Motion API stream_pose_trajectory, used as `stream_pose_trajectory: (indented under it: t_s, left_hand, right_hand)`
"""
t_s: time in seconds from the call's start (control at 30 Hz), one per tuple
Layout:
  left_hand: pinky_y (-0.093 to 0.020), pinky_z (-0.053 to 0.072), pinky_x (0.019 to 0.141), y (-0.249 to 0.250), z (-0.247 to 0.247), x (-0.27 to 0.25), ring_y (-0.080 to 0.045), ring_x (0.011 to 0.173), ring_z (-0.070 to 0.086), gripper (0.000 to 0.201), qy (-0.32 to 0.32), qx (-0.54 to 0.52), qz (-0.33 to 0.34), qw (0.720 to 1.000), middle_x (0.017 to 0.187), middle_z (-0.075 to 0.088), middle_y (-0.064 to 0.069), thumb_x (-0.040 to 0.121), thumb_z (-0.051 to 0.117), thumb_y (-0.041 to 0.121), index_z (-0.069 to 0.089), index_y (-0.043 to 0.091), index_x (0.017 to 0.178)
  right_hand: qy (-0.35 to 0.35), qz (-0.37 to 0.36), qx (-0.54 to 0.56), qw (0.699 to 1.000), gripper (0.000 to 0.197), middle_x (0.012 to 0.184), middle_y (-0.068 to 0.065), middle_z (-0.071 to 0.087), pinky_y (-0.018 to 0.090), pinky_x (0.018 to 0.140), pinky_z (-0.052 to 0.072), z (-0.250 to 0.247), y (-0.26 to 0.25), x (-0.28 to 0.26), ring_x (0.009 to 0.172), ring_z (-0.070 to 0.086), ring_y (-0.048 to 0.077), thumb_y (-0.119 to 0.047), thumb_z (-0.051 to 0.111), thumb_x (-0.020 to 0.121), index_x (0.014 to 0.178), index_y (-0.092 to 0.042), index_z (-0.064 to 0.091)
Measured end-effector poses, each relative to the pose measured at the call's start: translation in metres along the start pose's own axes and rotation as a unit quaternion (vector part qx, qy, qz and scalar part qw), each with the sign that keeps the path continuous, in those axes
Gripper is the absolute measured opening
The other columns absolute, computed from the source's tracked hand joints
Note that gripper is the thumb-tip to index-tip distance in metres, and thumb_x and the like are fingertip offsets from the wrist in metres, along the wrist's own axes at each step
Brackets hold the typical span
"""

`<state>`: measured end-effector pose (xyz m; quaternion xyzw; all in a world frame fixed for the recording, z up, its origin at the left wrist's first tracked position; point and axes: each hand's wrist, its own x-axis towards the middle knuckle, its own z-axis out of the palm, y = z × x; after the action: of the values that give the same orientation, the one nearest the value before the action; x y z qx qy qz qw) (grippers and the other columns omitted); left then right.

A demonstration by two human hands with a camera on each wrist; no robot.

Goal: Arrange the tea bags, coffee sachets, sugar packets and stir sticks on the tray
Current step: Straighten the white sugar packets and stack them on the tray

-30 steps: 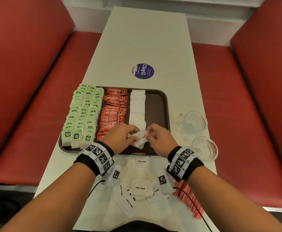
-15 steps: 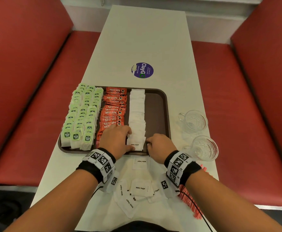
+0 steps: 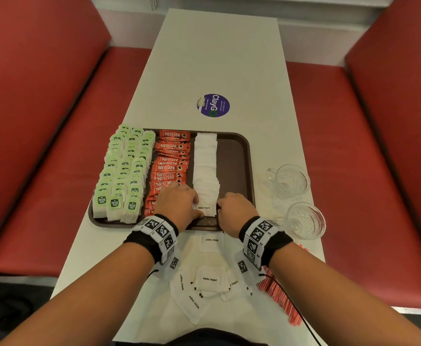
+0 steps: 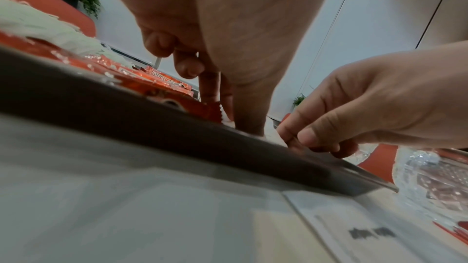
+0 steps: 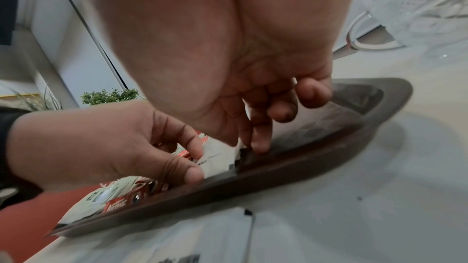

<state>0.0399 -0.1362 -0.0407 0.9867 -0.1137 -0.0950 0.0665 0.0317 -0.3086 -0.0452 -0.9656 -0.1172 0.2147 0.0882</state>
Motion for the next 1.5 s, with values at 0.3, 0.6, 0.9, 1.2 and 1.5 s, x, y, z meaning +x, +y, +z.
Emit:
stream_pose_trajectory:
  t_s: [0.3, 0.6, 0.9, 1.2, 1.5]
  left_hand:
    - [-0.036, 0.045, 0.088, -0.005, -0.006, -0.046, -0.012, 0.094, 0.052, 0.018, 0.024, -0.056, 0.057, 0.997, 0.098, 0.063, 0.014, 0.090, 0.063, 0.047, 0.067, 0.033, 0.101]
    - [-0.031, 0.043, 0.088, 0.004, 0.018, -0.101, -0.011, 0.100, 0.053, 0.044, -0.142, -0.046, 0.147, 0.978, 0.107, 0.064, 0.013, 0.085, 0.060, 0.065, 0.066, 0.033, 0.113]
    - [-0.034, 0.040, 0.092, 0.020, 0.030, -0.114, -0.015, 0.109, 0.052, 0.049, -0.149, -0.036, 0.137, 0.979, 0.117, 0.055, 0.009, 0.078, 0.069, 0.064, 0.064, 0.033, 0.115]
    - [-0.034, 0.042, 0.087, 0.028, 0.021, -0.103, -0.016, 0.103, 0.057, 0.041, -0.174, -0.033, 0.164, 0.970, 0.113, 0.061, 0.008, 0.076, 0.079, 0.040, 0.059, 0.027, 0.110]
    - [-0.034, 0.045, 0.083, 0.025, 0.018, -0.091, -0.023, 0.102, 0.058, 0.042, -0.230, 0.022, 0.156, 0.960, 0.113, 0.059, 0.000, 0.084, 0.073, 0.044, 0.059, 0.023, 0.118]
  right_hand:
    - [0.054, -0.111, 0.031, 0.992, 0.024, 0.103, 0.003, 0.059, 0.042, 0.082, 0.050, 0.010, -0.005, -0.039, 0.100, 0.054, 0.025, -0.025, 0.048, 0.096, 0.109, -0.018, 0.067]
    - [-0.010, -0.154, -0.165, 0.974, 0.032, 0.119, 0.010, 0.054, 0.041, 0.085, 0.044, 0.032, -0.013, -0.079, 0.109, 0.053, 0.031, -0.013, 0.048, 0.093, 0.122, -0.011, 0.060]
    - [0.013, -0.097, -0.187, 0.977, 0.023, 0.122, 0.008, 0.050, 0.040, 0.089, 0.041, 0.036, -0.019, -0.087, 0.113, 0.048, 0.028, -0.023, 0.055, 0.096, 0.113, -0.014, 0.068]
    - [0.017, -0.043, -0.145, 0.988, 0.030, 0.121, 0.007, 0.062, 0.044, 0.096, 0.039, 0.034, -0.021, -0.081, 0.118, 0.052, 0.029, -0.019, 0.061, 0.093, 0.122, -0.014, 0.053]
    - [-0.057, -0.043, -0.164, 0.984, 0.028, 0.120, 0.008, 0.057, 0.041, 0.088, 0.043, 0.029, -0.014, -0.074, 0.114, 0.052, 0.029, -0.026, 0.058, 0.097, 0.122, -0.014, 0.060]
